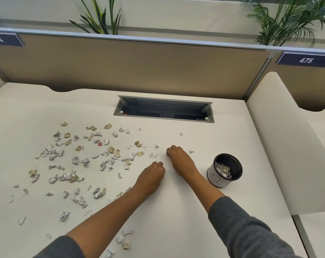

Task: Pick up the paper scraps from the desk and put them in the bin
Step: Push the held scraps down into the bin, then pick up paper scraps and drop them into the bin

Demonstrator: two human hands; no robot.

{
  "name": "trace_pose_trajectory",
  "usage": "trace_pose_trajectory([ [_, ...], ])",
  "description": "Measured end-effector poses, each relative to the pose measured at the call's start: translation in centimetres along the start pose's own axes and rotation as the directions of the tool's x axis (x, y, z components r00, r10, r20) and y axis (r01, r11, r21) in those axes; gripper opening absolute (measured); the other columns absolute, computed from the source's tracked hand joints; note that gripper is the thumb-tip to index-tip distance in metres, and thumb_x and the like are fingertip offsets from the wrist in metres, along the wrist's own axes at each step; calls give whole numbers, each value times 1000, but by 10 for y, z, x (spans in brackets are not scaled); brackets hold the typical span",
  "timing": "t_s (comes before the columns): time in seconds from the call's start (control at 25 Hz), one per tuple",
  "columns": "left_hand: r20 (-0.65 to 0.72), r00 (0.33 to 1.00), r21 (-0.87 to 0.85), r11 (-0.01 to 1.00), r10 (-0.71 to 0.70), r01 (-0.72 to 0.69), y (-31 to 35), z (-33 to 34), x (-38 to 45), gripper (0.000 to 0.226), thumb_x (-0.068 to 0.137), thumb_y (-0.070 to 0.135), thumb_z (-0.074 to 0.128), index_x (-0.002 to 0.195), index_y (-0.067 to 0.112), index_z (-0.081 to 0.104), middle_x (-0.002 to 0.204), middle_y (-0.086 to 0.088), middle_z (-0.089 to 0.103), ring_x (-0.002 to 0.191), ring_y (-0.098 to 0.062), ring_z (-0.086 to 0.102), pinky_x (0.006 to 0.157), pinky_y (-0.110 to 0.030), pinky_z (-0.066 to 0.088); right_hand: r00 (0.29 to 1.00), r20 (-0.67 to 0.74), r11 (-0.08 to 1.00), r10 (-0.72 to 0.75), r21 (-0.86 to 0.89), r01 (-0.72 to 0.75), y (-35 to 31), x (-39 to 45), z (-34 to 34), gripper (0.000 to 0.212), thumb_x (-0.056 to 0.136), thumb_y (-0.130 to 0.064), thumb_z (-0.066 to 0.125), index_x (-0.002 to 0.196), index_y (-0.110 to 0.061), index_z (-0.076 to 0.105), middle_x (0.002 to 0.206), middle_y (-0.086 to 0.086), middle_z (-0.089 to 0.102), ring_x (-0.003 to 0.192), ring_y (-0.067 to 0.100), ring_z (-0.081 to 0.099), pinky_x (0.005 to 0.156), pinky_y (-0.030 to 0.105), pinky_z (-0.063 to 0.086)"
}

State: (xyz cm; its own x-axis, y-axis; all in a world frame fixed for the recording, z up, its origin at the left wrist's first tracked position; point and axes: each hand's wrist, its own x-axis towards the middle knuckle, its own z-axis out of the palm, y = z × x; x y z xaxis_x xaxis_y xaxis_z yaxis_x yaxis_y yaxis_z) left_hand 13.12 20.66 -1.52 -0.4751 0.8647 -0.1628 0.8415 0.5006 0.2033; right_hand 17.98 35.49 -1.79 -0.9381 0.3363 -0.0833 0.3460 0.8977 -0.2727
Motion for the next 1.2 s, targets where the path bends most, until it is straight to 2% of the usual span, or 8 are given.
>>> trace_pose_trajectory([
  [0.12,7,1000,-15,1000,-15,15,-1,-2,0,15,90,0,48,88,2,63,97,-10,57,93,-28,55,74,-42,50,999,-40,993,34,113,-29,12,-2,-8,27,92,7,44,103,-6,64,108,9,58,96,29,59,77,38,50],
  [0.32,-19,982,-365,915,-190,170,-6,-3,-3,20,87,0,45,82,1,65,92,-7,65,78,-13,71,72,-29,53,878,-232,838,419,470,-276,48,-9,-22,39,87,16,41,110,-2,67,119,10,58,81,20,60,64,11,42],
  [0.44,-9,957,-541,806,-291,240,-6,-7,-5,24,85,0,46,83,4,69,88,-5,72,68,-7,72,64,-16,52,910,-147,872,387,379,-309,52,-15,-20,48,81,20,40,118,1,63,123,10,55,99,23,59,76,19,40],
  [0.52,-22,940,-584,767,-342,265,-7,-10,-5,22,84,1,52,86,5,74,87,-5,74,68,-9,69,62,-12,49,939,-78,907,335,295,-299,49,-16,-15,33,88,11,46,115,2,61,123,13,53,110,31,56,83,32,46],
  [0.68,-2,900,-639,693,-436,335,-13,-17,-5,18,81,6,62,87,9,78,83,1,73,69,-3,63,58,-7,43,967,-73,943,245,247,-221,33,-29,-4,26,100,-17,51,120,-2,58,125,12,53,114,31,50,94,35,42],
  [0.8,49,869,-719,587,-492,373,-15,-21,-8,9,77,11,71,81,14,79,72,7,70,66,-3,63,52,-9,41,978,-76,957,193,234,-171,22,-45,4,23,98,-10,50,118,-5,61,122,8,57,116,28,50,90,38,45],
  [1.0,168,827,-858,333,-536,390,-14,-27,-15,9,73,14,79,68,22,78,73,3,76,77,-16,72,72,-26,57,977,-69,973,200,132,-190,10,-71,10,23,93,2,42,100,-10,60,105,3,57,98,25,52,74,40,48],
  [1.2,227,847,-923,172,-480,345,-8,-36,-15,9,72,5,77,71,13,80,80,-4,78,82,-19,73,89,-32,57,957,-76,891,279,392,-229,4,-93,-7,21,93,-5,52,97,-13,70,100,1,67,92,19,62,78,28,48],
])
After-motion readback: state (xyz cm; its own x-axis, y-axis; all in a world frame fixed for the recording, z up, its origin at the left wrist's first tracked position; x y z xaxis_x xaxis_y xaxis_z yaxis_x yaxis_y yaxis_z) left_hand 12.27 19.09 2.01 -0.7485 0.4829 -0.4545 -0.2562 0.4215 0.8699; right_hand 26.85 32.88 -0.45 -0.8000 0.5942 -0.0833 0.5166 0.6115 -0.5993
